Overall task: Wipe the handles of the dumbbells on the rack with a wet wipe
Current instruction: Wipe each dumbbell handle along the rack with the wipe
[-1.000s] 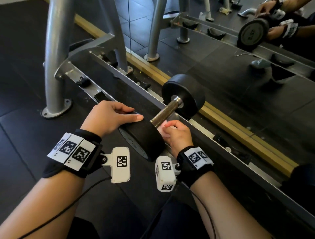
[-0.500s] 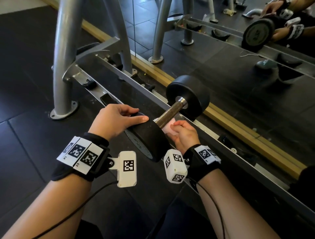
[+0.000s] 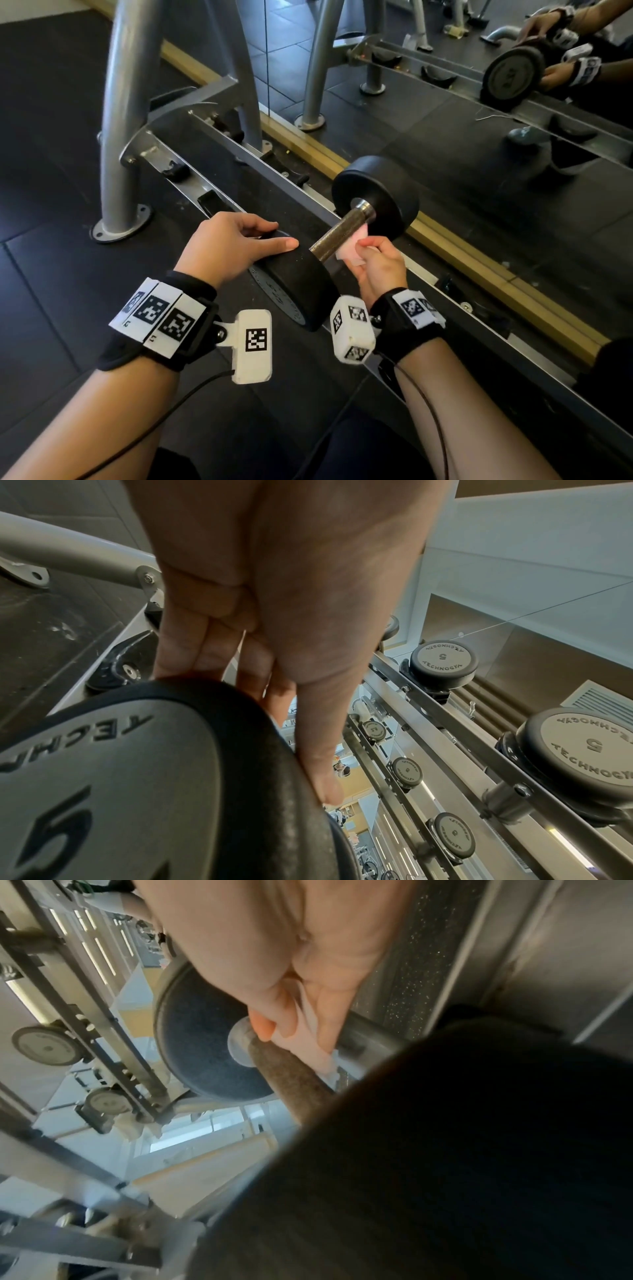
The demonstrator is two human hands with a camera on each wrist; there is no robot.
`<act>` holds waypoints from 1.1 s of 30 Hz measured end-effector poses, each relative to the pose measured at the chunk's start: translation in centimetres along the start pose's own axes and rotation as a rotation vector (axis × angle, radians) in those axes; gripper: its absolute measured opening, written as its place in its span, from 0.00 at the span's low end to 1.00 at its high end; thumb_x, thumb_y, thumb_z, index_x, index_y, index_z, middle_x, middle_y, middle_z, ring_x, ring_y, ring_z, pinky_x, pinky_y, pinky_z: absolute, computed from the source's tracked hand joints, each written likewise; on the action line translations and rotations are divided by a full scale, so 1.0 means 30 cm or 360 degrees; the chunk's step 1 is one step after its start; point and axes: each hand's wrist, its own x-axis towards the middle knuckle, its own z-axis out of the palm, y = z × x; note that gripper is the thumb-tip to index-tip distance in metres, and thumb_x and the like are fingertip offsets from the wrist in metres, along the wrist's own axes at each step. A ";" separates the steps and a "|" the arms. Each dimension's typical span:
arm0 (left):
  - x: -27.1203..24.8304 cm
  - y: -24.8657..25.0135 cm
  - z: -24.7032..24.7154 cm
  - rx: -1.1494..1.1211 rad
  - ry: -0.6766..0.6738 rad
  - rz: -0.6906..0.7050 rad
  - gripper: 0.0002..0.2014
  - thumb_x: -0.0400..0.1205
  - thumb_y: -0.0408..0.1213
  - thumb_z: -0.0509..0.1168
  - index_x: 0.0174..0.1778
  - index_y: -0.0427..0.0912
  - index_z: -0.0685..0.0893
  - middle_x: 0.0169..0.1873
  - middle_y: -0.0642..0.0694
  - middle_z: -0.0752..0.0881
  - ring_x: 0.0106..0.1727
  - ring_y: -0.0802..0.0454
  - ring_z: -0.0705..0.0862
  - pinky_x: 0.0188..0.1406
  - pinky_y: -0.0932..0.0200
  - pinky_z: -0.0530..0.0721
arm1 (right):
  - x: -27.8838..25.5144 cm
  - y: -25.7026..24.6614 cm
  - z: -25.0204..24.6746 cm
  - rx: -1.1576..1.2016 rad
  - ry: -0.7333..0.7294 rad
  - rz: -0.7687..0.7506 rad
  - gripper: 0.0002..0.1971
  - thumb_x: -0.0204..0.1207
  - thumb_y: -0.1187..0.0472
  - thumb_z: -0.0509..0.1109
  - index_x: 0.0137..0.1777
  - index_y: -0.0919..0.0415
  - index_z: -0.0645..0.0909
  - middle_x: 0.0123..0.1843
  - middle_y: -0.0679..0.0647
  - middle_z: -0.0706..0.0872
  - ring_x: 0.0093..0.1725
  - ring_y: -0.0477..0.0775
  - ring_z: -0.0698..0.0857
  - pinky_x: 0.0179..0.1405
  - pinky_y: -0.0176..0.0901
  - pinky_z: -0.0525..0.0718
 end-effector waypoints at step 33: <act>-0.009 -0.027 0.003 -0.0001 -0.0077 0.0097 0.30 0.70 0.66 0.73 0.67 0.62 0.83 0.57 0.62 0.85 0.58 0.64 0.81 0.53 0.67 0.75 | 0.076 -0.319 0.124 -0.2480 -0.1113 -0.1518 0.18 0.81 0.61 0.70 0.68 0.43 0.79 0.52 0.47 0.90 0.52 0.47 0.88 0.54 0.45 0.87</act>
